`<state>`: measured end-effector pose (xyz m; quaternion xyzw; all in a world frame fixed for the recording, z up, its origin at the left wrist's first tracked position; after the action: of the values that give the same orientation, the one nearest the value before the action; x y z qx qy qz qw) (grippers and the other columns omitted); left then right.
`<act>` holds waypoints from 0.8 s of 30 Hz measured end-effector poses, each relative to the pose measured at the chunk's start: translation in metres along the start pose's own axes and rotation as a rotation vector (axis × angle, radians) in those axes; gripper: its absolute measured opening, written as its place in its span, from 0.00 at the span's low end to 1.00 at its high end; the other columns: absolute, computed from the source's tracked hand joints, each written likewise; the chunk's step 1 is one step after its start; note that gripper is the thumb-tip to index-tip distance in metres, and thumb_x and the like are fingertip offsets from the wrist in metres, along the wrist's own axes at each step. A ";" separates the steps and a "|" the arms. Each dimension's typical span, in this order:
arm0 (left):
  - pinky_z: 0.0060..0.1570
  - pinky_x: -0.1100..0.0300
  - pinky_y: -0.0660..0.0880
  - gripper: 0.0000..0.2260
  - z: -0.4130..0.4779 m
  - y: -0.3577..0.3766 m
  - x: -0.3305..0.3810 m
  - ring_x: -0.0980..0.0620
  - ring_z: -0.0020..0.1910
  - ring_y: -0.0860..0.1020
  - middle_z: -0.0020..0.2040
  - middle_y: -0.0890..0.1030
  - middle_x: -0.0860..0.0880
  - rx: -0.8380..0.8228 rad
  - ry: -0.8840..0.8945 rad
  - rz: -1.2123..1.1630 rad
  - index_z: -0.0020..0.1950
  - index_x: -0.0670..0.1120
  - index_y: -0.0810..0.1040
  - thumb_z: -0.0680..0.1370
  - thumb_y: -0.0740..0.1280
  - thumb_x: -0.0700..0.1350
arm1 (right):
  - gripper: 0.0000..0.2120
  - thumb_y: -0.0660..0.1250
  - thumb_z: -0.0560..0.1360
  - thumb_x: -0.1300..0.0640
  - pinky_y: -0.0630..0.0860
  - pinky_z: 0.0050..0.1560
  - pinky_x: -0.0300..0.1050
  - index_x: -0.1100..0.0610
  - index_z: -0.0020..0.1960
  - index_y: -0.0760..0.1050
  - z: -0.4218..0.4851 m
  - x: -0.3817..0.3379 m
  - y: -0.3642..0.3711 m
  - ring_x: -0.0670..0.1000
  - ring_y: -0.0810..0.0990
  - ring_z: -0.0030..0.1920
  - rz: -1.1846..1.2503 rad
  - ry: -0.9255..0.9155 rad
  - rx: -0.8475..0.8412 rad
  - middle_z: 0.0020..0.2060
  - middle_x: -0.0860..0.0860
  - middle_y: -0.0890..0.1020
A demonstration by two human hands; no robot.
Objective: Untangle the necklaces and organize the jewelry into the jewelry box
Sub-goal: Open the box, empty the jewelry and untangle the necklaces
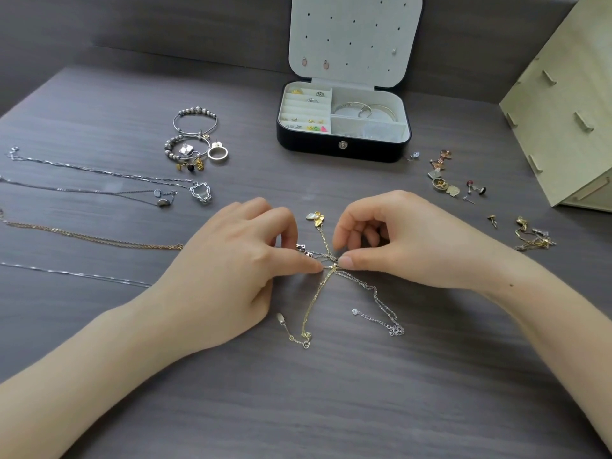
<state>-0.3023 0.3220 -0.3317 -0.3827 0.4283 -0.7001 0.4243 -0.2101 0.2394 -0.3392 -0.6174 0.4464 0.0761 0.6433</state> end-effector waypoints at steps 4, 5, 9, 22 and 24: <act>0.31 0.49 0.72 0.26 0.000 -0.001 0.002 0.44 0.35 0.72 0.42 0.76 0.47 0.009 -0.003 0.008 0.51 0.50 0.83 0.66 0.50 0.37 | 0.04 0.73 0.69 0.57 0.67 0.33 0.31 0.51 0.39 0.79 0.001 0.000 0.000 0.42 0.71 0.29 -0.001 -0.006 0.002 0.29 0.43 0.78; 0.31 0.50 0.72 0.26 0.001 -0.002 0.003 0.44 0.36 0.72 0.42 0.77 0.47 0.012 -0.002 0.003 0.51 0.50 0.83 0.66 0.50 0.37 | 0.04 0.72 0.70 0.57 0.67 0.33 0.31 0.51 0.39 0.79 0.001 -0.001 0.000 0.42 0.71 0.29 -0.002 -0.012 0.008 0.29 0.44 0.78; 0.31 0.49 0.72 0.27 0.003 0.000 0.009 0.44 0.35 0.71 0.42 0.77 0.46 0.003 0.021 -0.007 0.52 0.51 0.83 0.67 0.49 0.37 | 0.04 0.73 0.70 0.57 0.66 0.32 0.30 0.51 0.39 0.79 0.002 -0.004 0.000 0.41 0.72 0.28 -0.019 -0.013 0.020 0.29 0.44 0.78; 0.32 0.55 0.67 0.26 0.004 0.005 0.009 0.47 0.36 0.70 0.42 0.76 0.48 -0.021 -0.026 -0.018 0.49 0.53 0.83 0.66 0.48 0.39 | 0.04 0.72 0.71 0.55 0.66 0.34 0.33 0.51 0.39 0.77 0.006 -0.007 -0.002 0.40 0.72 0.32 -0.144 -0.062 0.119 0.30 0.45 0.78; 0.32 0.55 0.67 0.27 0.004 0.004 0.008 0.47 0.36 0.70 0.41 0.76 0.48 -0.023 -0.029 -0.029 0.49 0.53 0.83 0.66 0.48 0.38 | 0.04 0.72 0.71 0.54 0.66 0.34 0.33 0.52 0.40 0.78 0.007 -0.007 -0.002 0.40 0.72 0.32 -0.144 -0.074 0.143 0.30 0.45 0.77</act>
<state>-0.3006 0.3122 -0.3328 -0.4037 0.4244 -0.6957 0.4159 -0.2095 0.2483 -0.3347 -0.5972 0.3812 0.0204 0.7054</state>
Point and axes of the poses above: each hand's wrist, its own z-axis towards the middle knuckle, its own y-axis out of the palm, x = y × z, the point moved 8 cm from there along z, towards the middle knuckle
